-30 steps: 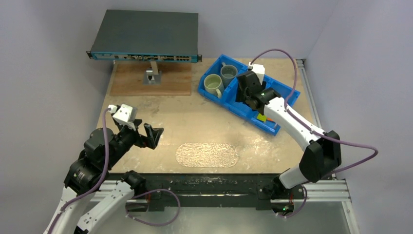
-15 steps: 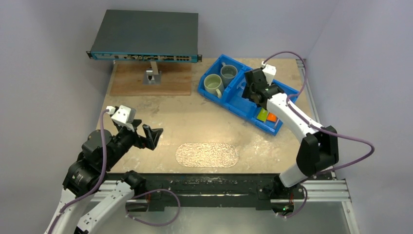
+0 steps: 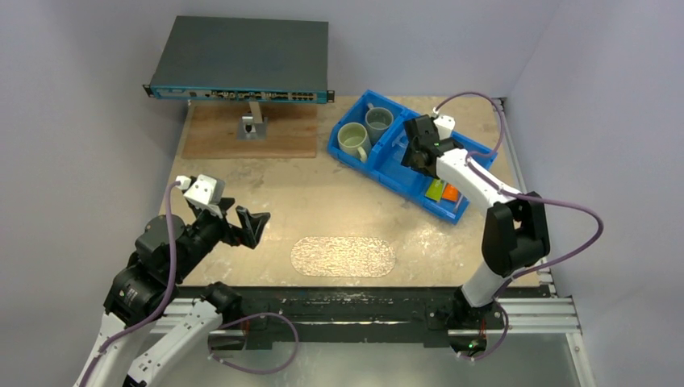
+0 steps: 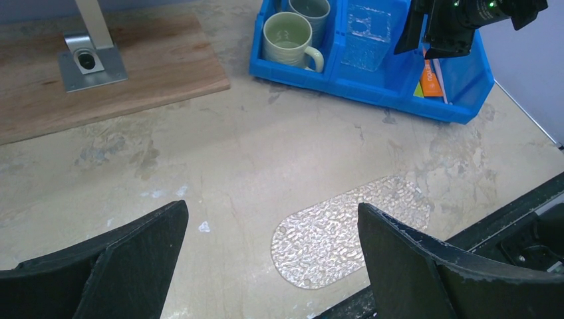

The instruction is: Prepare toiletry sets of a toothbrush and toothpaste on the tray

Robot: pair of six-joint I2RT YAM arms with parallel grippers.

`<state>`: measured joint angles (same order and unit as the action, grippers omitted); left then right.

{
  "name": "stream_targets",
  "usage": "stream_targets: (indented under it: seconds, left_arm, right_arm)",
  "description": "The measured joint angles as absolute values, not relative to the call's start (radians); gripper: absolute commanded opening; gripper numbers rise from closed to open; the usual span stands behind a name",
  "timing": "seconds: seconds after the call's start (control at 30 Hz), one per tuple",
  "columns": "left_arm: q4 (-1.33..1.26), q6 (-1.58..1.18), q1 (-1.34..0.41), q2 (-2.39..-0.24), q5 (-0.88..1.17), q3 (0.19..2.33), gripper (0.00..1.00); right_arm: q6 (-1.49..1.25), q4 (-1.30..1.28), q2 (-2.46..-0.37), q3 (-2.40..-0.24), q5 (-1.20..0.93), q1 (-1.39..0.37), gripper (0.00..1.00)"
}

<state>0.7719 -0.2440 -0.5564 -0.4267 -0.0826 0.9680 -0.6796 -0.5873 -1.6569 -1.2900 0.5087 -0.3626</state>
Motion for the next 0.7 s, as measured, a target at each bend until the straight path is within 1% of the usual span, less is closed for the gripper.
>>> stream_targets:
  seconds: [0.17, 0.27, 0.4, 0.47, 0.57, 0.7]
  left_arm:
    - [0.772, -0.244, -0.557, -0.427, -0.083, 0.968, 1.00]
    - [0.772, -0.244, -0.557, -0.427, -0.083, 0.968, 1.00]
    - [0.772, -0.244, -0.556, -0.427, -0.083, 0.968, 1.00]
    - [0.772, -0.244, -0.557, -0.427, -0.083, 0.968, 1.00]
    - [0.772, -0.244, -0.556, -0.427, -0.083, 0.968, 1.00]
    - [0.772, -0.244, -0.556, -0.427, -0.083, 0.968, 1.00]
  right_arm:
    - [-0.680, -0.567, -1.676, -1.287, 0.494, -0.352, 0.58]
    - [-0.675, -0.562, -1.690, -1.285, 0.481, -0.347, 0.51]
    - [-0.668, -0.567, -1.702, -1.279, 0.479, -0.342, 0.45]
    - [-0.661, -0.565, -1.703, -1.269, 0.478, -0.341, 0.37]
    - [-0.646, -0.570, -1.703, -1.258, 0.479, -0.340, 0.20]
    - [-0.657, -0.552, -1.703, -1.251, 0.488, -0.332, 0.03]
